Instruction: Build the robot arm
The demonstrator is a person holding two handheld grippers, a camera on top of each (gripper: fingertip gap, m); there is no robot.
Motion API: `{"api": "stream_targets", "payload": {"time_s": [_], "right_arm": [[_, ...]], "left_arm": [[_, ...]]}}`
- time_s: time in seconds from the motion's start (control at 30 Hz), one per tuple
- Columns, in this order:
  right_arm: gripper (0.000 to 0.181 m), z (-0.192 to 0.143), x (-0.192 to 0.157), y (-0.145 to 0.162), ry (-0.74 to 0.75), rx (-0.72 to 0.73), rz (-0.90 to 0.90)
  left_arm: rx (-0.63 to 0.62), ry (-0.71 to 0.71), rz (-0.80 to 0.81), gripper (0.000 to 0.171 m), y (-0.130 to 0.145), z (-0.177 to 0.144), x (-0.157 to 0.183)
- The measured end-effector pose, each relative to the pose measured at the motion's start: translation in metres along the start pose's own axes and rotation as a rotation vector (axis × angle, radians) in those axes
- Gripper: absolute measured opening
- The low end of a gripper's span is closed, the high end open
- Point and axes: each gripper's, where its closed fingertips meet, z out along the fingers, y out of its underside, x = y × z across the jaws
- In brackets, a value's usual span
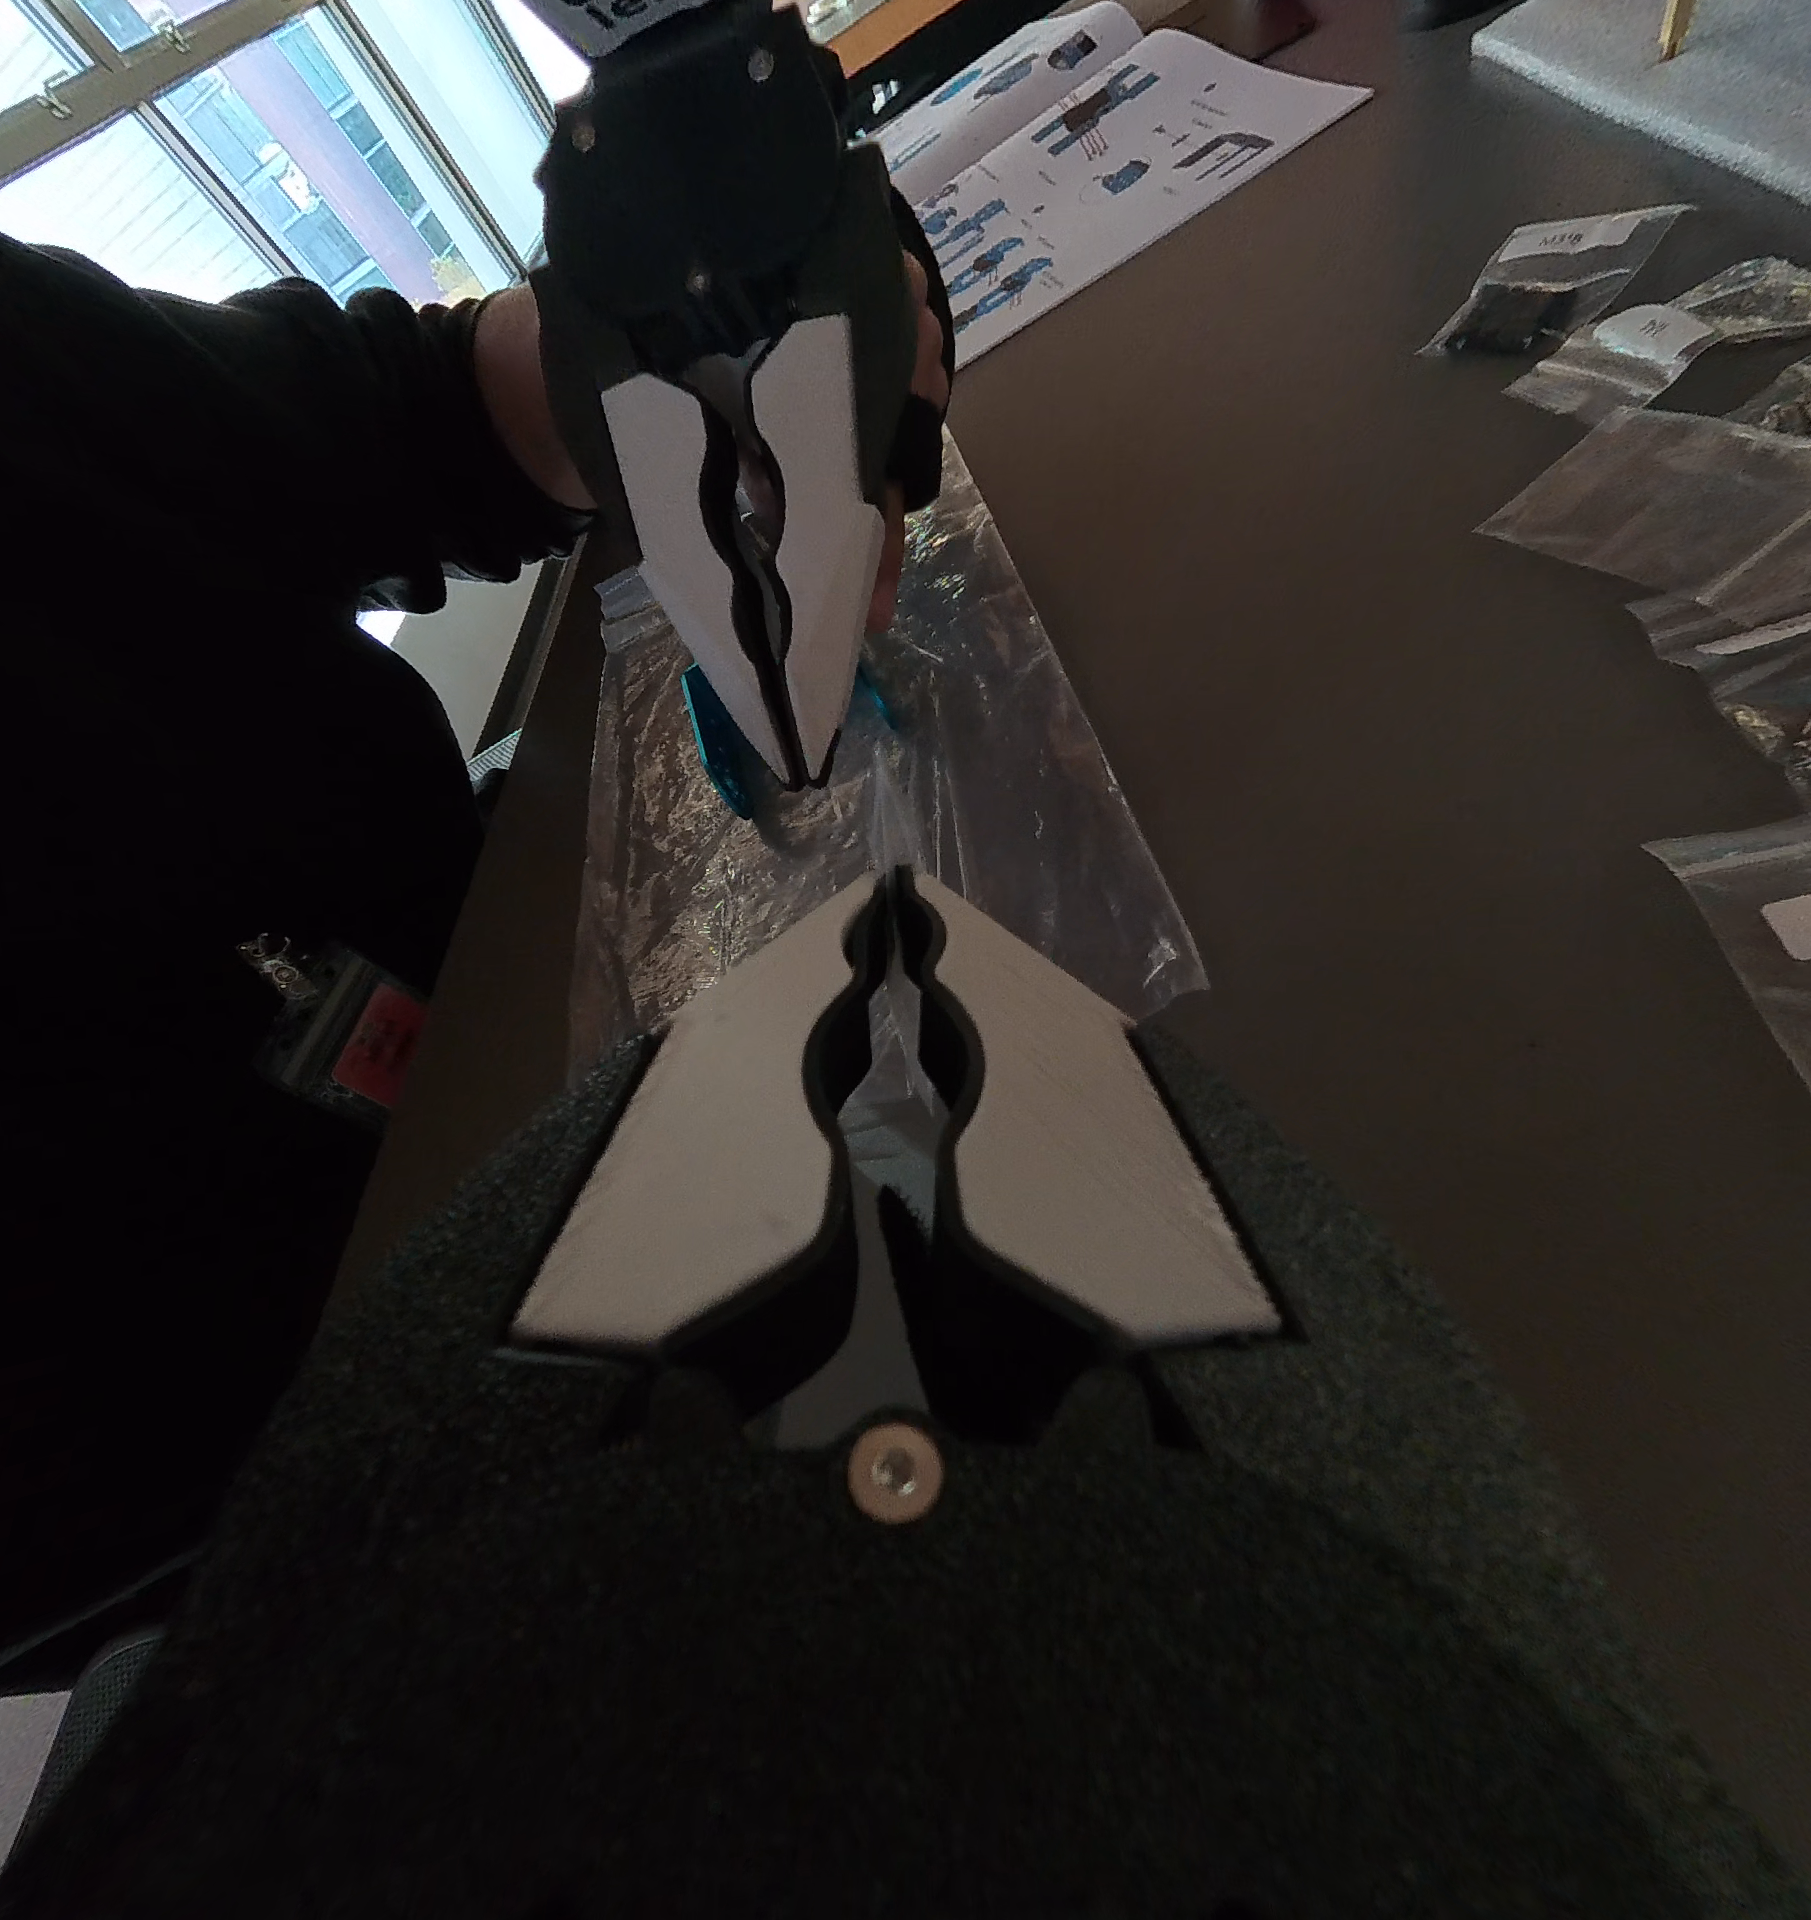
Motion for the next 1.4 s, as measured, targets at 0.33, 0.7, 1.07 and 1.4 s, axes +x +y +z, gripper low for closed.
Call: {"api": "stream_targets", "payload": {"time_s": [0.33, 0.7, 1.07, 1.4], "right_arm": [[0.0, 0.001, -0.001, 0.0, 0.0, -0.002, -0.003], [0.0, 0.005, -0.01, -0.003, -0.037, 0.013, -0.007], [0.0, 0.008, -0.016, -0.005, -0.06, 0.02, -0.005], [0.0, 0.008, -0.018, -0.007, -0.071, 0.028, 0.0]], "left_arm": [[-0.009, 0.004, 0.03, 0.001, -0.001, 0.001, 0.006], [0.087, -0.152, 0.03, 0.001, -0.024, -0.002, -0.014], [0.101, -0.13, -0.012, 0.006, -0.025, 0.006, -0.014], [0.053, -0.122, 0.012, 0.007, -0.018, 0.012, -0.01]]}}
